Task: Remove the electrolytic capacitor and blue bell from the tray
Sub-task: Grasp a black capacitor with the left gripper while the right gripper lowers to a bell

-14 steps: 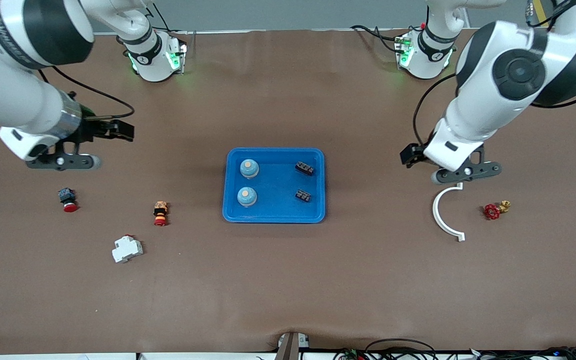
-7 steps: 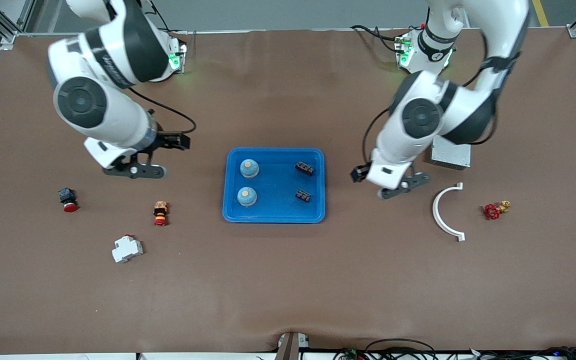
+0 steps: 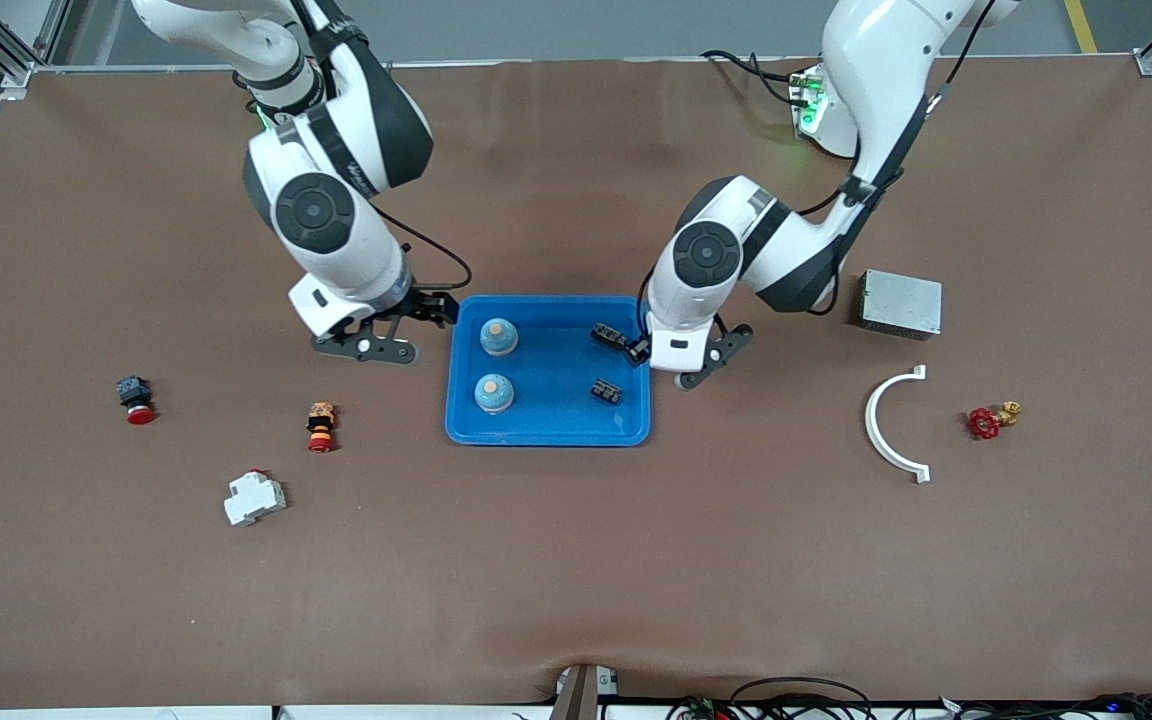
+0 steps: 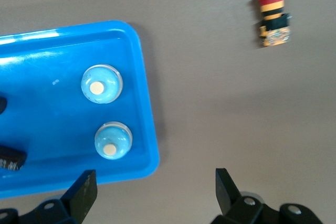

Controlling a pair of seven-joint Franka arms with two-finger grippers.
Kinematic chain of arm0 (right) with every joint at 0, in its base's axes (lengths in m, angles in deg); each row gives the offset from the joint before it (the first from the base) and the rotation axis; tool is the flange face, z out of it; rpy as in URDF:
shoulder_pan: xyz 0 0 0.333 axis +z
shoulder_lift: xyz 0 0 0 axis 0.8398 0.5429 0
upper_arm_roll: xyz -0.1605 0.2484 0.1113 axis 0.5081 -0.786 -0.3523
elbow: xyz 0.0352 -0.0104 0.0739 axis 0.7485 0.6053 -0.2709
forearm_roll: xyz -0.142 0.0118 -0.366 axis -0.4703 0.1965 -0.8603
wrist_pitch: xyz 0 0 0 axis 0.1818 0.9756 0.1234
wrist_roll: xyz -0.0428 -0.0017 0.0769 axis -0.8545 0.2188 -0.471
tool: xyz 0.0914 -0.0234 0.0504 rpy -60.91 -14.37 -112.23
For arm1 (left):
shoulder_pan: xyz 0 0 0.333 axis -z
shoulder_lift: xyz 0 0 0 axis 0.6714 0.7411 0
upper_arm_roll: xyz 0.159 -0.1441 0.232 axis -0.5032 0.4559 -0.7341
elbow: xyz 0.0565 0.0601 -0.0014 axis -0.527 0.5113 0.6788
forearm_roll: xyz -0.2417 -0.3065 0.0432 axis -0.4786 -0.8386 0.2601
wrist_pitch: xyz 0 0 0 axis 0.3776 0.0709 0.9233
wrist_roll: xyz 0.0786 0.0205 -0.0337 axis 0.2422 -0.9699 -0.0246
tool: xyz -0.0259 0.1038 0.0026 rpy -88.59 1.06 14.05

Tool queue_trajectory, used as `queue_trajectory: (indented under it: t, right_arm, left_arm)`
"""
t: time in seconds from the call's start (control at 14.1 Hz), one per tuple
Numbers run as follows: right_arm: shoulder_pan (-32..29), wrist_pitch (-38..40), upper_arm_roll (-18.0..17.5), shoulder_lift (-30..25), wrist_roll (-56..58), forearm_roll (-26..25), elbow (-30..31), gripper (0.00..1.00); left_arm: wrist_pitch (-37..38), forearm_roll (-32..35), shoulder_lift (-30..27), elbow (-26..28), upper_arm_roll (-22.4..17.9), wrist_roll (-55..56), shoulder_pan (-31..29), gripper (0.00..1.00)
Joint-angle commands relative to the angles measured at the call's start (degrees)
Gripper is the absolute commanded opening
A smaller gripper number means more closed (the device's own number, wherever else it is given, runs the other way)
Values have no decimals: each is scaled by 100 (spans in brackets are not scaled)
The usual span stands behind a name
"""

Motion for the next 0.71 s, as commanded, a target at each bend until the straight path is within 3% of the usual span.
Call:
queue_trajectory:
  t: [0.0, 0.14, 0.35, 0.64]
  right_arm:
    - [233, -808, 39, -201, -354, 115, 710, 100]
    - [313, -1136, 31, -175, -373, 185, 905, 100]
    - [322, -1312, 31, -79, -154, 808, 896, 100]
    - [-63, -1356, 31, 124, 1091, 1044, 949, 100]
  left_arm:
    - [-399, 96, 367, -185, -27, 914, 228, 67]
    - [-418, 96, 526, -317, -27, 1258, 378, 67]
    - [-426, 96, 650, -326, -36, 1435, 536, 63]
    - [-426, 122, 860, -326, -62, 1470, 598, 63]
